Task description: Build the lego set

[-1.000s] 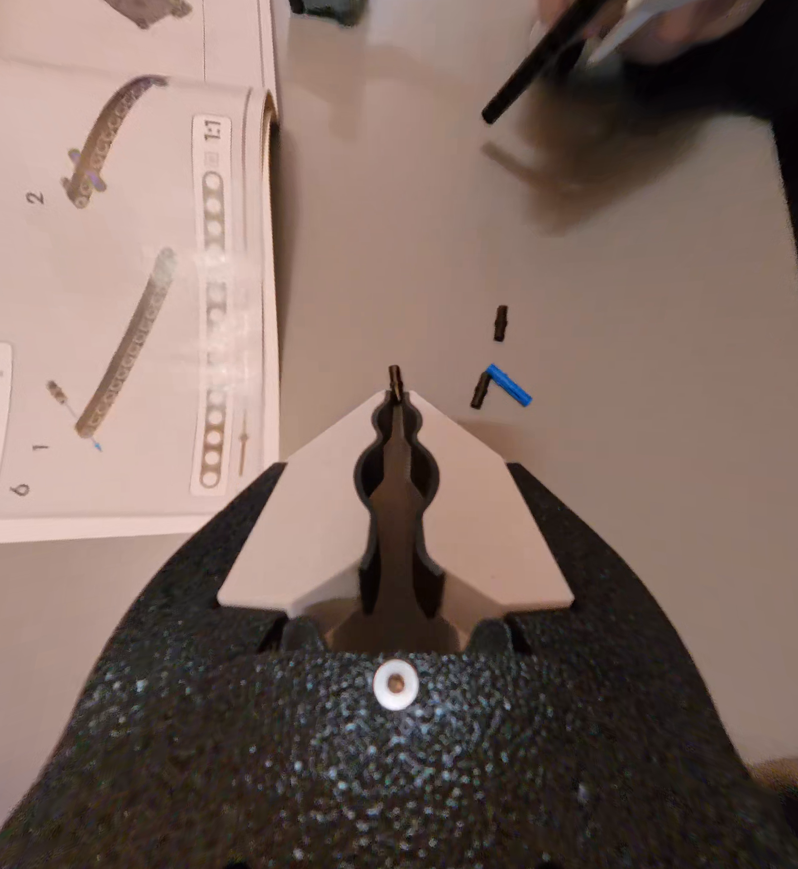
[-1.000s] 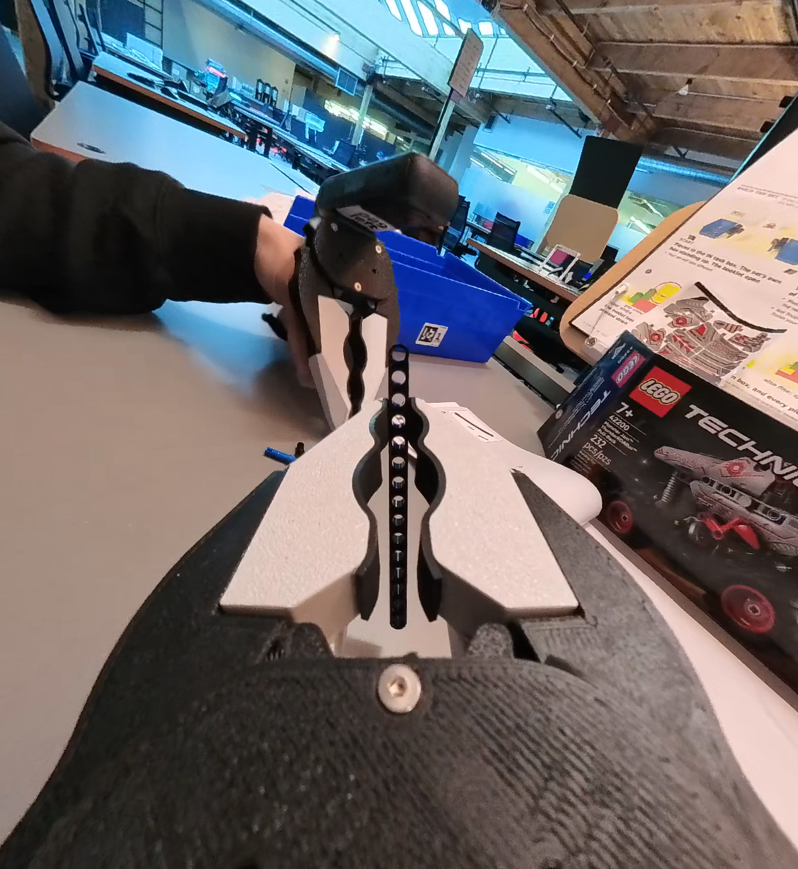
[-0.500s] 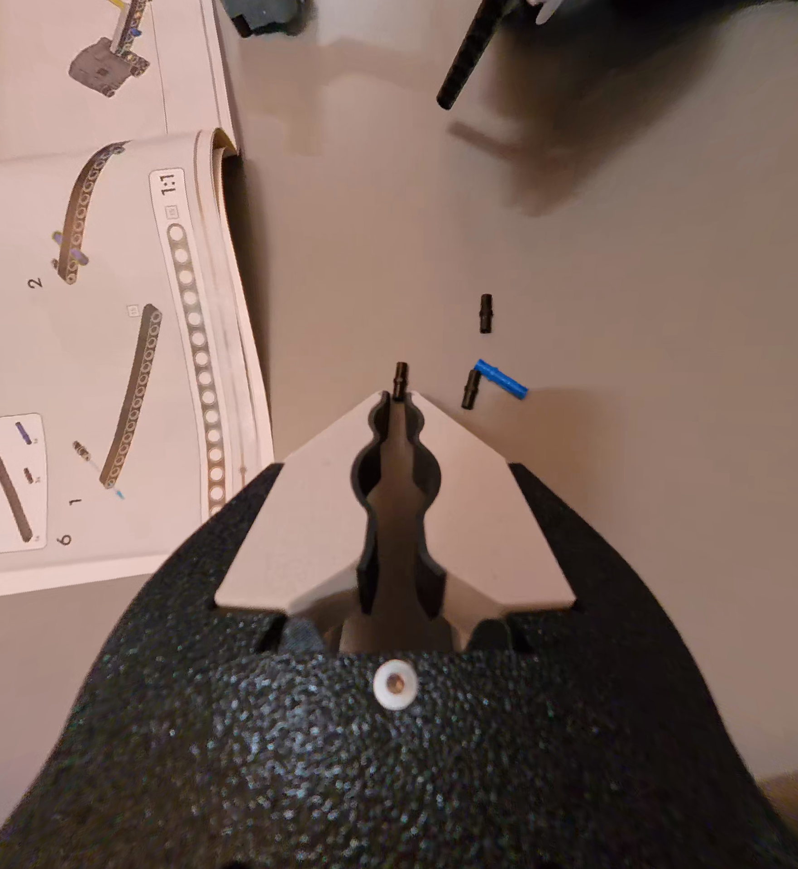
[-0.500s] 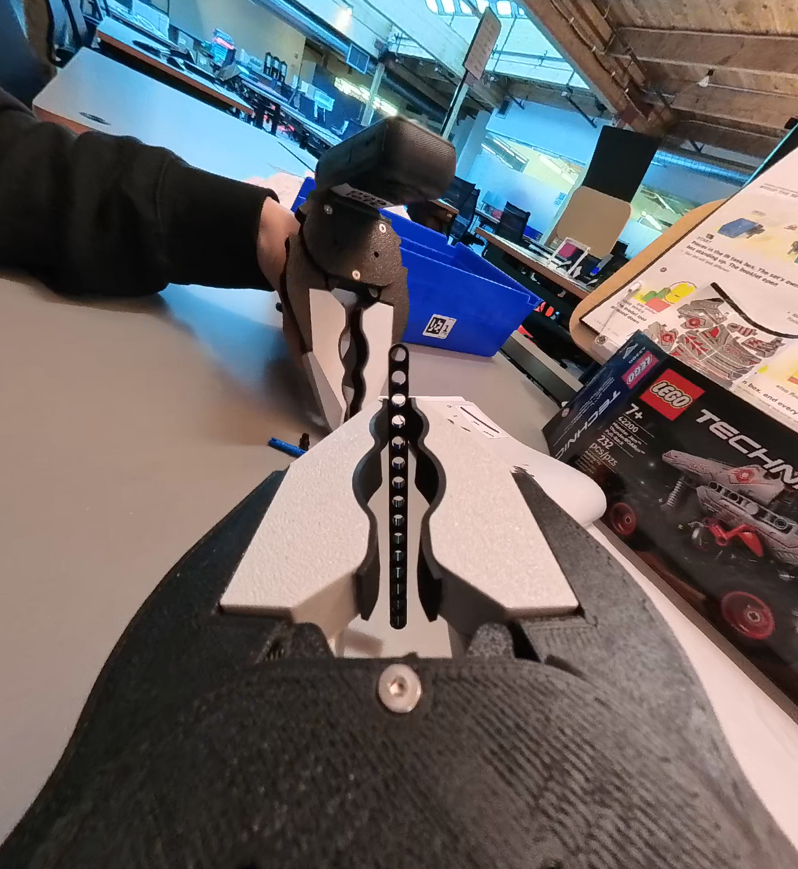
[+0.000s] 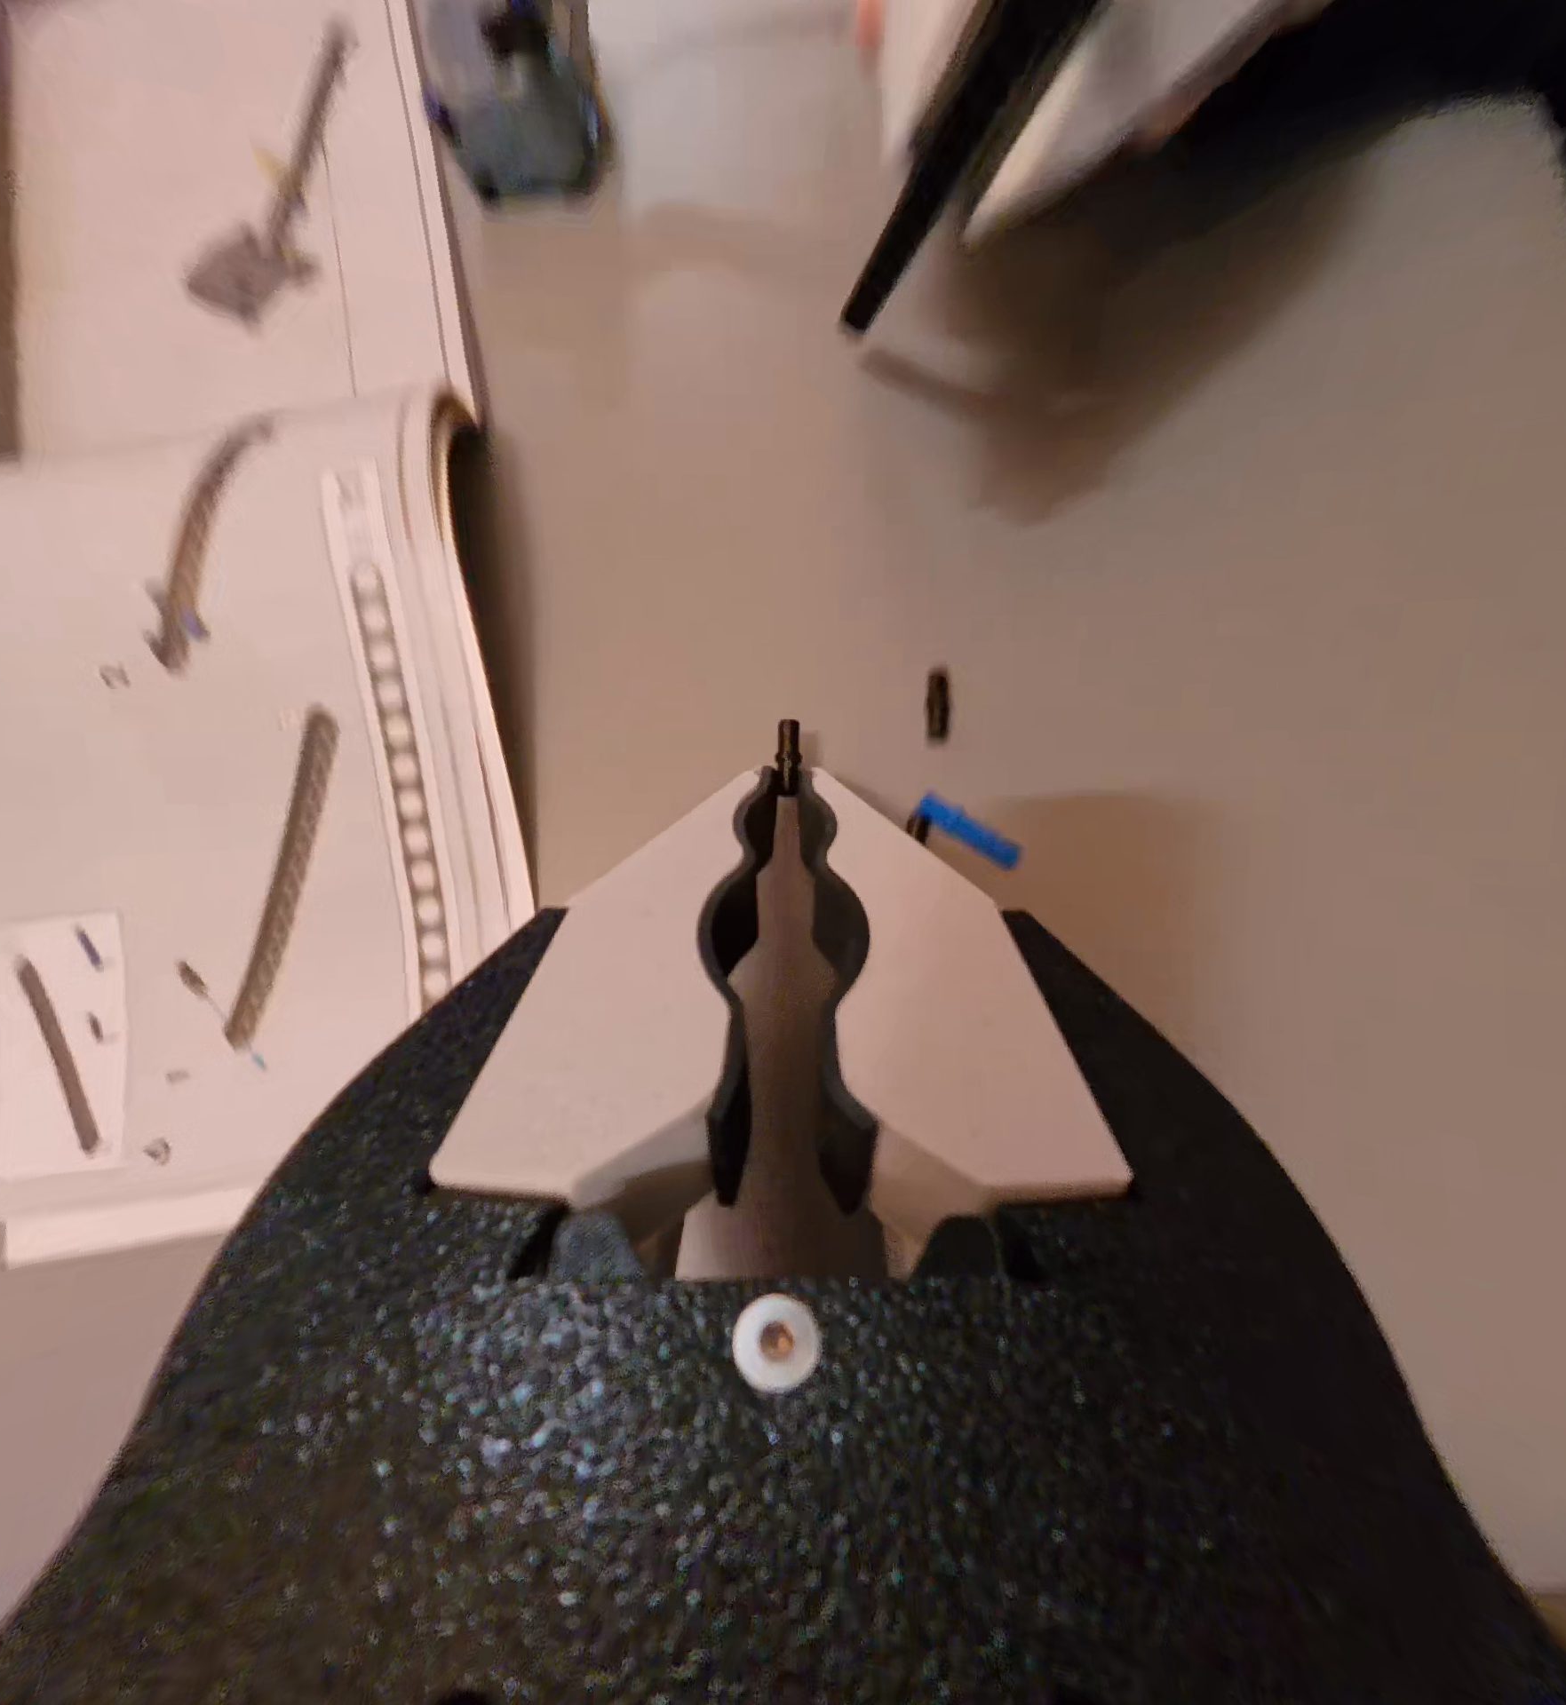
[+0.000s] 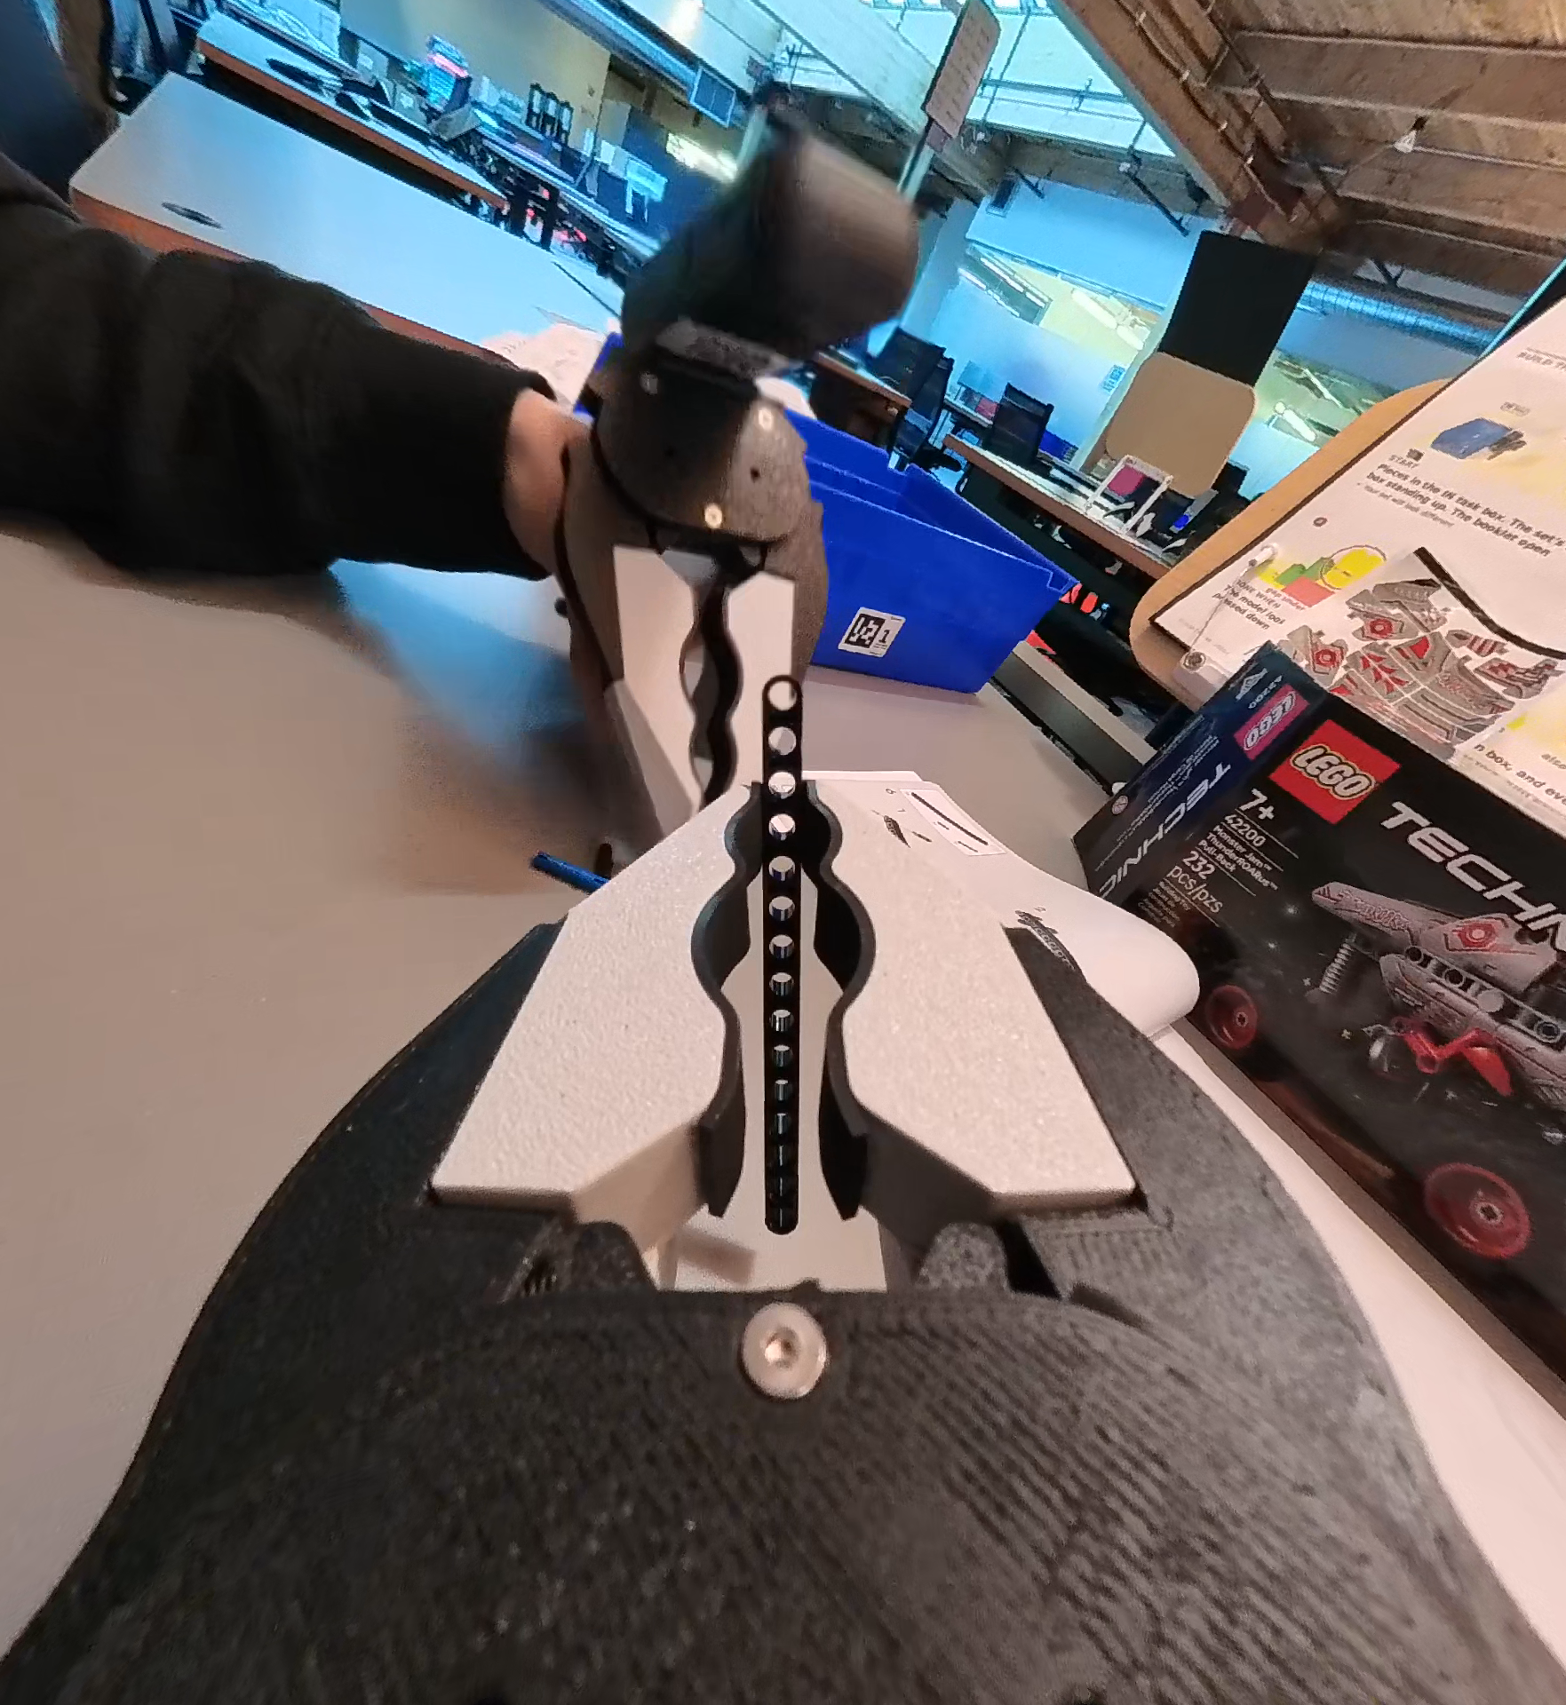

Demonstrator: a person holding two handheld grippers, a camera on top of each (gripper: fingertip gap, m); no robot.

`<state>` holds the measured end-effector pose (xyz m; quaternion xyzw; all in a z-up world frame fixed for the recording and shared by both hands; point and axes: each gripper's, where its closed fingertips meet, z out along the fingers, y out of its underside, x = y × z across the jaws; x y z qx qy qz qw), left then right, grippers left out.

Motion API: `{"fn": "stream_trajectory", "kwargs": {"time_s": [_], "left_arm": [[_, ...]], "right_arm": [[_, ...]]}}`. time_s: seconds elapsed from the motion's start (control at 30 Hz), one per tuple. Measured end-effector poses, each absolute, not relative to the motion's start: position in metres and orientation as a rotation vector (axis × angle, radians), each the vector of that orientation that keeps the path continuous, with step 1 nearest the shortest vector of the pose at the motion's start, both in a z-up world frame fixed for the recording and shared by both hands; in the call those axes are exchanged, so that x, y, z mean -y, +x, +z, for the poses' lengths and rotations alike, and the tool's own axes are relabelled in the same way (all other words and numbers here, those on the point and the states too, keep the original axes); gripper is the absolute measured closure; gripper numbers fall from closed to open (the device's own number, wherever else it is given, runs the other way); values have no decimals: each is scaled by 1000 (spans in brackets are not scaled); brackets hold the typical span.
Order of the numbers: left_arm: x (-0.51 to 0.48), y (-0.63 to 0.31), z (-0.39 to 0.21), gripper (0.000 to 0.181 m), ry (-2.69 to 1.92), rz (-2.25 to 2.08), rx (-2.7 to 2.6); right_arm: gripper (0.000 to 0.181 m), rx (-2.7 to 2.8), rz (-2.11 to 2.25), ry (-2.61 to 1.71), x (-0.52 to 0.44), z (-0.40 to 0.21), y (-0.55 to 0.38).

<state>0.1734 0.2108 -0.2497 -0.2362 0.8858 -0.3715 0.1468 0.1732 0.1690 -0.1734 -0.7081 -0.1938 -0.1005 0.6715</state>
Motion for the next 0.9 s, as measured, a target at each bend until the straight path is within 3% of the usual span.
{"fn": "stream_trajectory", "kwargs": {"time_s": [0.03, 0.2, 0.63, 0.9], "left_arm": [[-201, 174, -235, 180, -638, -1153, -2496], [-181, 172, -175, 180, -440, -1367, -2238], [-181, 170, -147, 180, -418, -1467, -2100], [-186, 177, -162, 180, -485, -1352, -2150]], "right_arm": [[177, 435, -222, -1607, -170, -175, 173], [177, 354, 6, -1677, -175, -175, 163], [177, -91, 783, -1625, -174, -155, 156], [177, -283, 910, -1620, -181, -173, 166]]}}
